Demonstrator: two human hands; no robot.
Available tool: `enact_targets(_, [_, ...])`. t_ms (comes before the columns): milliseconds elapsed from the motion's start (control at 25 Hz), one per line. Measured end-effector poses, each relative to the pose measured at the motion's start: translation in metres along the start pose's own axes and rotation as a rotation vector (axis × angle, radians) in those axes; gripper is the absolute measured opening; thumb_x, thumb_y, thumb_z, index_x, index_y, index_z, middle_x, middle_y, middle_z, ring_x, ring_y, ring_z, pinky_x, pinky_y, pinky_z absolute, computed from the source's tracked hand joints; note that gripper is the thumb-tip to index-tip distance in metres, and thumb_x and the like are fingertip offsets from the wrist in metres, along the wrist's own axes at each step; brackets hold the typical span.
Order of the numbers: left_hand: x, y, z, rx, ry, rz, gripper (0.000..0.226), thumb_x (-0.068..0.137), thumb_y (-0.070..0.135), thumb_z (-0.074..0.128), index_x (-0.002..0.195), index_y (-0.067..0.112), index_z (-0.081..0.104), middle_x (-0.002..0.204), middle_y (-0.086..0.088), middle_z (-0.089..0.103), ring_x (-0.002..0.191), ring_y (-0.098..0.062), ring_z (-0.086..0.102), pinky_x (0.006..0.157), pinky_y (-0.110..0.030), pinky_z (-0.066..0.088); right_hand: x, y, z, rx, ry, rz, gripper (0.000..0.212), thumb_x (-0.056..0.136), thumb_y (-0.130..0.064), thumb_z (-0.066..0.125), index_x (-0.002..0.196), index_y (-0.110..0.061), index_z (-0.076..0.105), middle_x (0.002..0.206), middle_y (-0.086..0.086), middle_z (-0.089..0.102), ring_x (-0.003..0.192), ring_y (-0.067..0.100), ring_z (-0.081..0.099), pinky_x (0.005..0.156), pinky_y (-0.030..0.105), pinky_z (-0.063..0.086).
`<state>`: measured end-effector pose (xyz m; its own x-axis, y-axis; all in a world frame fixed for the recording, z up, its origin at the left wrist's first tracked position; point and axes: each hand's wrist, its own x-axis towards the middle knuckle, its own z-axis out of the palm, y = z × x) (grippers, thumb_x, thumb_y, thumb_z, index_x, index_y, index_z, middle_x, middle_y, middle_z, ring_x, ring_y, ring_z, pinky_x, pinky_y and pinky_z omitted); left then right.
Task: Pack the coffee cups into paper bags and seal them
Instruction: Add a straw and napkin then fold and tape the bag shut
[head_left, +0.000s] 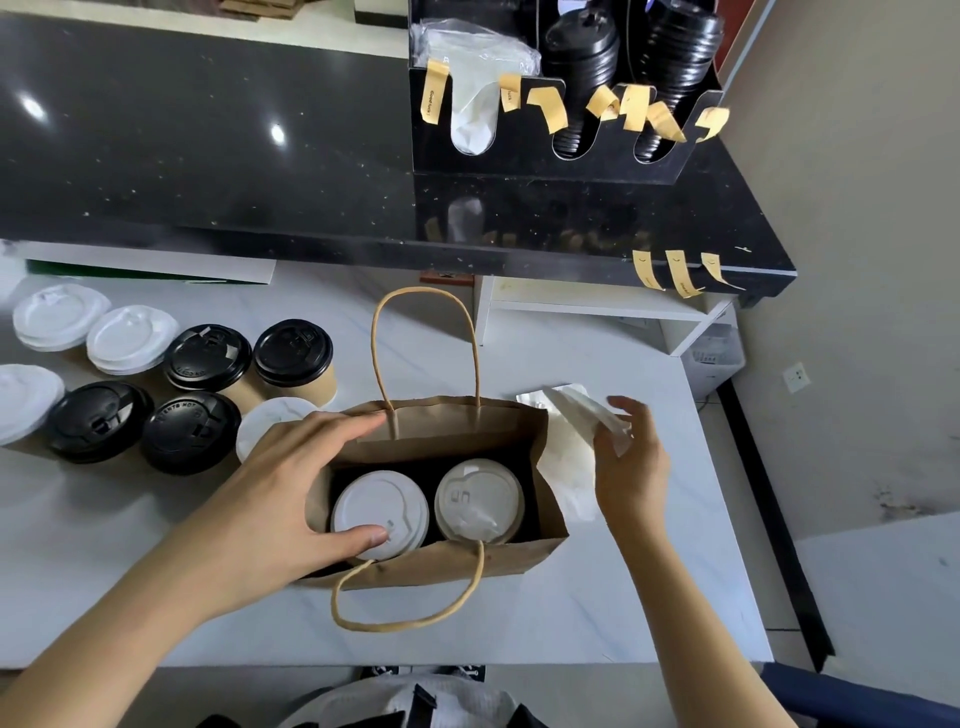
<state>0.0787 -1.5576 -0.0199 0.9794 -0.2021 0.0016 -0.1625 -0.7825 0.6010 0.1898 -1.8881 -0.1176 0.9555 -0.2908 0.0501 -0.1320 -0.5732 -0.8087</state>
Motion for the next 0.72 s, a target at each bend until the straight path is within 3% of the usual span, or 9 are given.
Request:
enact_targets(120, [0.000,0.002,0.000,0.004,-0.006,-0.005,0.089,0.069,0.070,0.074,0.147,0.052,0.034,0.147,0.036,0.036,0.142,0.001,0.033,0.113,-0.030,0.035,-0.003,-0.031,-0.016,0.071,0.044,0.067,0.019,0.093,-0.014,0.062,0.107,-0.028,0.062,0.091,-0.015,0.066,0.085,0.012,0.062,0.064,0.012,0.041])
enact_targets(240, [-0.001,0.003,-0.001,0.033,0.000,-0.006,0.092,0.068,0.067,0.077,0.148,0.051,0.034,0.146,0.039,0.034,0.140,0.005,0.028,0.112,-0.020,0.028,-0.010,-0.064,-0.032,0.110,0.076,0.035,0.013,0.089,-0.020,0.069,0.096,-0.030,0.067,0.084,-0.012,0.069,0.083,0.016,0.065,0.069,0.028,0.050])
enact_targets(400, [-0.001,0.005,-0.002,0.050,0.001,-0.022,0.096,0.067,0.060,0.085,0.148,0.049,0.035,0.142,0.042,0.031,0.134,0.016,0.022,0.107,-0.004,0.019,-0.025,-0.098,-0.049,0.196,0.143,-0.056,0.014,0.087,-0.019,0.073,0.095,-0.031,0.073,0.079,-0.007,0.067,0.075,0.017,0.062,0.069,0.032,0.051])
enact_targets(520, [-0.002,0.006,-0.002,0.058,-0.013,-0.037,0.100,0.065,0.064,0.084,0.150,0.049,0.033,0.143,0.040,0.032,0.135,0.014,0.021,0.109,-0.013,0.023,-0.041,-0.119,-0.052,0.221,0.138,-0.159,0.018,0.086,-0.014,0.075,0.097,-0.028,0.074,0.074,-0.013,0.059,0.071,0.012,0.055,0.069,0.026,0.047])
enact_targets(720, [-0.003,0.009,-0.002,0.053,-0.022,-0.064,0.104,0.064,0.061,0.086,0.152,0.049,0.031,0.143,0.036,0.034,0.136,0.009,0.023,0.111,-0.018,0.024,-0.071,-0.144,-0.046,0.181,0.018,-0.402,0.024,0.082,-0.007,0.078,0.098,-0.024,0.072,0.083,-0.022,0.066,0.082,0.006,0.062,0.073,0.012,0.045])
